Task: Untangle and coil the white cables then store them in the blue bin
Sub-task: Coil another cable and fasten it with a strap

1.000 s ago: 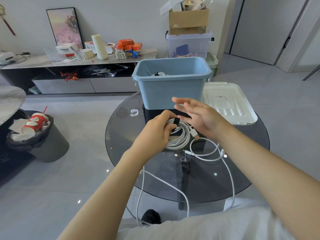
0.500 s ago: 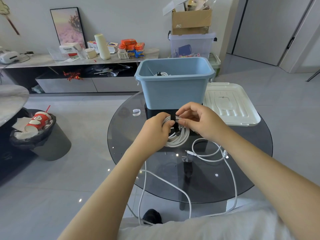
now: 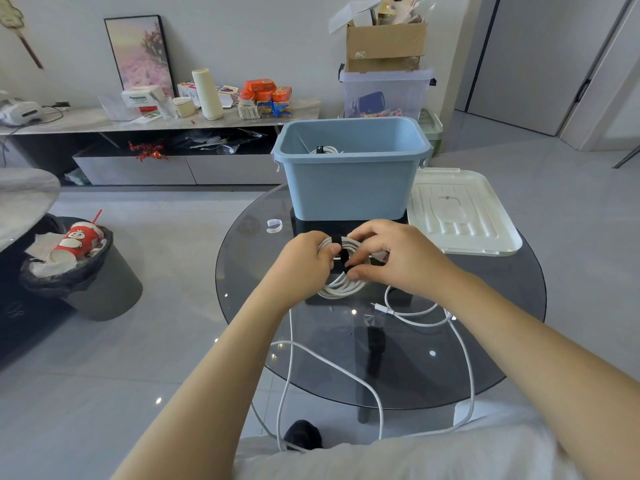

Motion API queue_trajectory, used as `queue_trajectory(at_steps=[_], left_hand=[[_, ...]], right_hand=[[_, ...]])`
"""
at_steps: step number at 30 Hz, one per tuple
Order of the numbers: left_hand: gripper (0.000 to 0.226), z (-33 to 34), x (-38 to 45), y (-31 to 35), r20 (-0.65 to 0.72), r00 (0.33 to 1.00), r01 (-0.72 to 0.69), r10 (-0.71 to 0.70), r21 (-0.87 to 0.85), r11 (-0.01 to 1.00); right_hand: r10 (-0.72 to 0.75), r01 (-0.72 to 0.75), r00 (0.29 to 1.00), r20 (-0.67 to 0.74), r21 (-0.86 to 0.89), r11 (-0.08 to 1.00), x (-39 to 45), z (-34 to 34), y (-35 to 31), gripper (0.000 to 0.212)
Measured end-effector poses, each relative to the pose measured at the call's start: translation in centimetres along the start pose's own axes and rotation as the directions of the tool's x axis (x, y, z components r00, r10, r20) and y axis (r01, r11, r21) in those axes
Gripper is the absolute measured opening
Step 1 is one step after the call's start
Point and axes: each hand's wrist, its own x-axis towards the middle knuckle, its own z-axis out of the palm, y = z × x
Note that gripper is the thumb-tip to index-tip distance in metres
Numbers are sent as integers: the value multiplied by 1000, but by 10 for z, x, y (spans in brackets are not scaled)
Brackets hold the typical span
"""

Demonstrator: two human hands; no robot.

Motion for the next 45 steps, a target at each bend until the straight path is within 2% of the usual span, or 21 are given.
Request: queue_trajectory(at_steps=[3, 7, 11, 14, 18, 21, 25, 29, 39, 45], left_hand=[[36, -1, -1, 0, -5, 1000, -6, 6, -30, 1000], [31, -2, -4, -2, 32, 999, -29, 33, -137, 990], [24, 3, -5, 2, 80, 997, 23, 6, -356, 934], [23, 1, -5, 4, 124, 992, 65, -7, -477, 876], [31, -1, -7, 8, 181, 979, -7, 91, -418, 908], [31, 0, -7, 7, 178, 974, -79, 138, -305, 949], [30, 0, -7, 6, 183, 965, -156, 188, -175, 972], [35, 2, -9, 12, 172, 960, -216, 221, -47, 975], [32, 7, -9, 16, 118, 953, -289, 280, 65, 955], [10, 8, -9, 13, -11, 911, -407, 412, 137, 903]], right_hand=[[-30, 30, 997, -74, 4, 1000, -1, 3, -1, 6], [-57, 87, 979, -197, 147, 985, -2, 1, -7, 11], [-34, 89, 972, -233, 231, 969, -3, 0, -13, 7], [-49, 124, 951, -306, 230, 965, -5, 1, -17, 4], [22, 103, 921, -388, 297, 949, -4, 0, -18, 10], [127, 18, 925, -358, 377, 926, -4, -2, -17, 21], [226, -71, 927, -300, 451, 890, -3, -3, -18, 17], [310, -131, 897, -316, 479, 868, -2, -2, -16, 10], [312, -150, 847, -430, 370, 917, -1, 3, -16, 8], [399, -194, 868, -296, 537, 821, 0, 0, -14, 9]])
